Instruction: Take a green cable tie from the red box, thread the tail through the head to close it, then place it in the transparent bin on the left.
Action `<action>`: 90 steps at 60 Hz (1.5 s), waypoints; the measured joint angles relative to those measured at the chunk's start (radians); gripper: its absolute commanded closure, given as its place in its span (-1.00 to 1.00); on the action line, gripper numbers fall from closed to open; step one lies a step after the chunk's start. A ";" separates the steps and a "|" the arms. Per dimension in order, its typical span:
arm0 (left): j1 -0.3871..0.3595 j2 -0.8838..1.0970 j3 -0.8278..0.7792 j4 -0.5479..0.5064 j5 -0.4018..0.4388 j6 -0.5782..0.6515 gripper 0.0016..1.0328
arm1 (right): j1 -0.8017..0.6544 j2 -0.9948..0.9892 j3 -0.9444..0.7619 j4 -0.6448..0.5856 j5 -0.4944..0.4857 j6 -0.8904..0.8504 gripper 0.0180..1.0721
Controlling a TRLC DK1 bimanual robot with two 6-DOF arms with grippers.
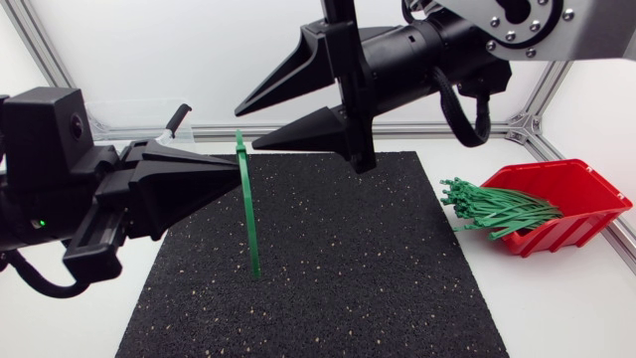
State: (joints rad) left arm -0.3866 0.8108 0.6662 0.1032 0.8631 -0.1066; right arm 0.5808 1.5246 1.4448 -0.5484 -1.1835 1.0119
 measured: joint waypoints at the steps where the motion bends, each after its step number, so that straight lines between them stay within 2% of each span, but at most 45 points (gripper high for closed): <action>1: -0.001 0.000 0.000 0.000 0.000 0.000 0.81 | 0.000 0.002 0.000 0.000 0.000 -0.002 0.16; 5: -0.002 0.000 0.000 0.000 0.000 0.003 0.81 | 0.000 0.008 -0.003 0.000 -0.002 -0.012 0.16; 11: -0.005 0.000 0.000 0.000 0.000 0.003 0.81 | 0.000 0.009 -0.011 0.000 -0.003 -0.020 0.32; 18: -0.016 0.000 0.000 -0.001 0.000 0.003 0.81 | 0.006 0.009 -0.015 0.000 -0.005 -0.026 0.34; 22: -0.016 0.000 0.000 -0.001 -0.001 0.003 0.81 | 0.011 0.009 -0.019 0.000 -0.010 -0.027 0.53; 31: -0.016 0.000 0.000 -0.001 -0.006 0.003 0.81 | 0.024 0.009 -0.022 0.000 -0.010 -0.033 0.54; 36: -0.016 0.000 0.000 -0.001 -0.007 0.003 0.81 | 0.031 0.009 -0.025 0.001 -0.010 -0.033 0.83; 38: -0.016 0.000 0.000 -0.001 -0.007 0.003 0.81 | 0.033 0.009 -0.027 0.000 -0.008 -0.033 0.89; 57: -0.029 -0.001 0.000 -0.003 -0.014 0.003 0.81 | 0.032 0.002 -0.034 0.008 0.021 -0.033 0.89; 76: -0.152 -0.065 -0.012 -0.055 -0.121 0.003 0.81 | 0.010 0.002 -0.033 0.030 0.032 -0.033 0.89; 90: -0.180 -0.077 -0.012 -0.070 -0.159 0.004 0.81 | 0.001 0.001 -0.034 0.030 0.032 -0.033 0.89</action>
State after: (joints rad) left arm -0.5667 0.7334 0.6540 0.0330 0.7036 -0.1028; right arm 0.5816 1.5257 1.4113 -0.5182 -1.1515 0.9787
